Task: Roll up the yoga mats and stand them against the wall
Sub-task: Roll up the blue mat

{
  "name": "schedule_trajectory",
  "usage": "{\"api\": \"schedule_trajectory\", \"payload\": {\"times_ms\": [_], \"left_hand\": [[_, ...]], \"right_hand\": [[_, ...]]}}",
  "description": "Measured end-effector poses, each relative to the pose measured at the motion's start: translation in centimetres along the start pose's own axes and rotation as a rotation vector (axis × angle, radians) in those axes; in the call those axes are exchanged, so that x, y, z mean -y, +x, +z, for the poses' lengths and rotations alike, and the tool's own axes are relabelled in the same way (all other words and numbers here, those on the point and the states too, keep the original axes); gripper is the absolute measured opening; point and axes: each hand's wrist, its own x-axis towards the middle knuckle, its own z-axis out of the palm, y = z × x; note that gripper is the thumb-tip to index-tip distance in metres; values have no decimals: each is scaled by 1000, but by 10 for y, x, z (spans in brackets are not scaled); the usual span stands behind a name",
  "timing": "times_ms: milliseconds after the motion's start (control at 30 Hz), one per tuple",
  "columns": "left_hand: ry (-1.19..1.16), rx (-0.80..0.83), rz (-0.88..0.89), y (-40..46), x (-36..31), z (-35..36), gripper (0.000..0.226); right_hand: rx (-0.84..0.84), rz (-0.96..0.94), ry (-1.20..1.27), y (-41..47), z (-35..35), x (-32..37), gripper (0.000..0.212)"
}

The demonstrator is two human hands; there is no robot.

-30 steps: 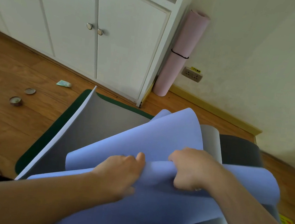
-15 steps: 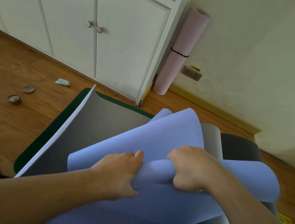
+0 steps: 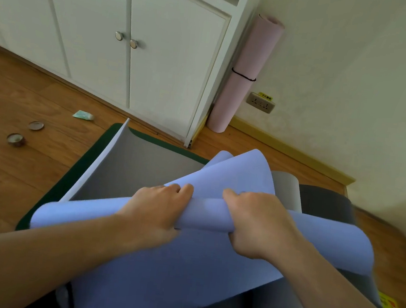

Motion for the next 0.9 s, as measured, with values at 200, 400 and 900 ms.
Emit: {"api": "schedule_trajectory", "payload": {"times_ms": [200,400,900], "left_hand": [[66,-52,-4,9,4,-11,35],[-36,56,-63,8,8,-21,28],[-57,91,-80,7,6,-20,25]], "right_hand": [[-107,0,22,3,-3,-2,54],[-168,-31,-112,4,-2,3,54],[-164,-46,-68,4,1,3,55]]}}
